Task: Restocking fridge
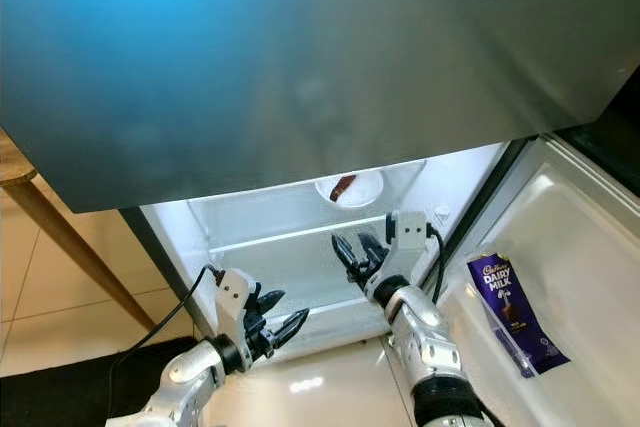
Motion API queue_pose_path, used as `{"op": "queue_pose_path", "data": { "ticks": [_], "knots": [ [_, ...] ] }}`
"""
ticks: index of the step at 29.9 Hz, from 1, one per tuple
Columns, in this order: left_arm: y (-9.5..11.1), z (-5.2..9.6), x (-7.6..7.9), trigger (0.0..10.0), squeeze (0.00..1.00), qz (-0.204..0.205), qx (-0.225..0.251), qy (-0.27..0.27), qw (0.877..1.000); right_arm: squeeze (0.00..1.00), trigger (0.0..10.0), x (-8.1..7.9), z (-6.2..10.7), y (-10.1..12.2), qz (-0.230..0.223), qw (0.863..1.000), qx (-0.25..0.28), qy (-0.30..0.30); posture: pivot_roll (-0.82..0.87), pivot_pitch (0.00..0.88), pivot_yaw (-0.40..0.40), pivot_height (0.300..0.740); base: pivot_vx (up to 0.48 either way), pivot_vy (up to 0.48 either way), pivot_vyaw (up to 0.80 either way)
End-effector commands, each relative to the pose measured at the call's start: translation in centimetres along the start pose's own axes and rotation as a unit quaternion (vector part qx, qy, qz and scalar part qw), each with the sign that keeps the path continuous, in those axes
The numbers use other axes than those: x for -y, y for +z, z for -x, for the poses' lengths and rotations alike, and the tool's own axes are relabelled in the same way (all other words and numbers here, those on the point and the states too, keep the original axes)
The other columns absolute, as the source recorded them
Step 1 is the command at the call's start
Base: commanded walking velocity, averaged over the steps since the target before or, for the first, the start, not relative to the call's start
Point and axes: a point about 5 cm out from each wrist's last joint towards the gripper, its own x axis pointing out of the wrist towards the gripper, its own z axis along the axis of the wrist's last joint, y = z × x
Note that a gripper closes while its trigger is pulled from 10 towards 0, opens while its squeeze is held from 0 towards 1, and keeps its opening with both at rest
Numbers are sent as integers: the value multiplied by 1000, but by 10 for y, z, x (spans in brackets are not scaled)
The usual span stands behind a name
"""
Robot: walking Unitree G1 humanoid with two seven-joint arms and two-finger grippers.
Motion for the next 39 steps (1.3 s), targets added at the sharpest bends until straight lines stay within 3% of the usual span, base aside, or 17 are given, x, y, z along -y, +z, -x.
{"op": "queue_pose_path", "data": {
  "ticks": [1,5,9,16,19,20,23,25,26,28,30,31,32,33,35,37,39],
  "knots": [
    [-10,9,-6,10000,0,0,-24,15,1000,0,10000,3,6,-15,5,1000,-28,-6,-9,84,8,719,0,0,0],
    [-16,18,-16,10000,0,6,-46,42,998,0,10000,11,14,-35,8,997,-71,-26,-6,80,8,734,0,0,0],
    [-40,43,-29,10000,0,17,-113,94,989,0,10000,27,38,-72,17,985,-153,-73,-9,75,8,740,0,0,0],
    [-57,59,-33,10000,0,29,-154,126,980,0,10000,34,57,-94,24,974,-204,-94,-11,70,3,740,0,0,0],
    [-81,86,-36,10000,0,44,-229,173,957,0,10000,41,81,-118,26,956,-262,-130,-17,57,-1,740,0,0,0],
    [-81,86,-36,10000,0,44,-229,173,957,0,10000,41,81,-118,26,956,-262,-130,-17,57,-1,740,0,0,0],
    [-90,99,-38,10000,0,58,-253,200,945,0,10000,45,92,-126,16,948,-281,-151,-16,47,-6,740,0,0,0],
    [-100,114,-38,10000,0,70,-285,225,929,0,10000,50,106,-135,5,937,-300,-178,-16,33,-9,740,0,0,0],
    [-100,114,-38,10000,0,70,-285,225,929,0,10000,50,106,-135,5,937,-300,-178,-16,33,-9,740,0,0,0],
    [-112,130,-37,10000,0,86,-319,253,909,0,10000,55,122,-145,5,920,-330,-212,-16,24,-9,740,0,0,0],
    [-116,135,-36,10000,0,94,-329,262,903,0,10000,56,127,-148,7,914,-340,-222,-16,21,-10,740,0,0,0],
    [-126,150,-31,10000,0,113,-356,282,884,0,10000,57,141,-157,0,901,-361,-242,-20,20,-12,740,0,0,0],
    [-126,150,-31,10000,0,113,-356,282,884,0,10000,57,141,-157,0,901,-361,-242,-20,20,-12,740,0,0,0],
    [-133,158,-26,10000,0,121,-375,292,872,0,10000,57,153,-165,-7,889,-378,-259,-22,21,-11,740,0,0,0],
    [-135,161,-25,10000,0,120,-382,295,868,0,10000,56,159,-168,-9,884,-385,-266,-22,21,-11,740,0,0,0],
    [-137,163,-23,10000,0,124,-382,305,863,0,10000,56,178,-179,-13,862,-413,-292,-20,23,-19,740,0,0,0],
    [-138,163,-22,10000,0,125,-383,307,863,0,10000,55,181,-181,-14,859,-417,-296,-20,23,-19,740,0,0,0]
  ]
}}
